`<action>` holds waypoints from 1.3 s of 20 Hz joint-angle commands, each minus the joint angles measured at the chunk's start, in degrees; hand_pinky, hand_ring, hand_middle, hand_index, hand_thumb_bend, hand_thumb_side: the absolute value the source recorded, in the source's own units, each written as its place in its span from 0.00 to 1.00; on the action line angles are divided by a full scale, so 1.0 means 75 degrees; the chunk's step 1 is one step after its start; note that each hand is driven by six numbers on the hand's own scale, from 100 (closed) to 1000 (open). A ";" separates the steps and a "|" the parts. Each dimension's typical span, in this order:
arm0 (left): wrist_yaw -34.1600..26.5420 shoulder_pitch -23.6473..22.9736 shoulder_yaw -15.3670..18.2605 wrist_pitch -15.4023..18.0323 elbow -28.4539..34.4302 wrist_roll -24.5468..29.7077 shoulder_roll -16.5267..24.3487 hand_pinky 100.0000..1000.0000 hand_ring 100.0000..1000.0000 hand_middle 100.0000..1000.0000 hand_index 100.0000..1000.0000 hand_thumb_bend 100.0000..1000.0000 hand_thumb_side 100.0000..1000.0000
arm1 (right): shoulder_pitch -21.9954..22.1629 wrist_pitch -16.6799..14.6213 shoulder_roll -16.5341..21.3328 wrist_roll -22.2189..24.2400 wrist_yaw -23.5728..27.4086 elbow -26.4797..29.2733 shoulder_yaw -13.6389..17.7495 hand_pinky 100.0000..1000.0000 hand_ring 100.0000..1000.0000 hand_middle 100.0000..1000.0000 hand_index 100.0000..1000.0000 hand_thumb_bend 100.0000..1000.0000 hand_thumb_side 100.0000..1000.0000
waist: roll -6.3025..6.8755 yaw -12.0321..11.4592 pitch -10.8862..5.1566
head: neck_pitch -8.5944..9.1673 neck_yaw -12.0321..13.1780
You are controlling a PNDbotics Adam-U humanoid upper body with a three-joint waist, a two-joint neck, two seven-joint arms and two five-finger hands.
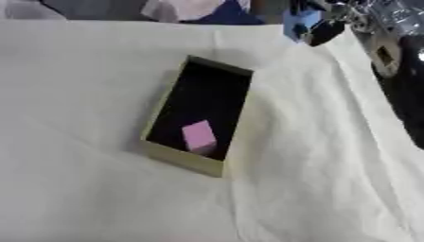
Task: Pick up objects on the table and place them in the box.
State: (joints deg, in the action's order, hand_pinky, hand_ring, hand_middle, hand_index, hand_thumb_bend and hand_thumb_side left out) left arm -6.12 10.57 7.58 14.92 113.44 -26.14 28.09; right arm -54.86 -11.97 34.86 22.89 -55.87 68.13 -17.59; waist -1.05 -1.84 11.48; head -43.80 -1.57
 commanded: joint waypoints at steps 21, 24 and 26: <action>-0.0163 0.0055 -0.0123 -0.0047 0.0153 0.0159 0.0177 0.67 0.72 0.72 0.87 0.19 0.67 | -0.0400 -0.0320 -0.1041 -0.0444 0.2070 0.0109 -0.0779 0.50 0.49 0.38 0.43 0.00 0.00 | 0.0013 -0.0220 -0.0426 | -0.0043 0.0002; -0.0166 0.0048 -0.0128 -0.0050 0.0153 0.0166 0.0161 0.67 0.72 0.72 0.87 0.18 0.67 | -0.0344 0.0032 -0.1176 -0.0610 0.1749 0.0148 -0.0823 0.49 0.49 0.37 0.39 0.00 0.00 | 0.0002 -0.0228 -0.0411 | -0.0043 -0.0038; -0.0163 0.0039 -0.0127 -0.0058 0.0153 0.0168 0.0156 0.67 0.72 0.72 0.87 0.18 0.67 | -0.0307 0.0267 -0.1255 -0.0605 0.1705 0.0126 -0.0876 0.49 0.49 0.38 0.36 0.00 0.00 | -0.0003 -0.0234 -0.0393 | -0.0043 -0.0066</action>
State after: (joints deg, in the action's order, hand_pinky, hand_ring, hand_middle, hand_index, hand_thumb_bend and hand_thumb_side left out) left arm -7.33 10.55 6.53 14.46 113.44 -25.11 28.25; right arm -56.29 -11.09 25.04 18.68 -42.27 68.08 -24.38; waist -1.21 -3.53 9.34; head -43.81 -1.82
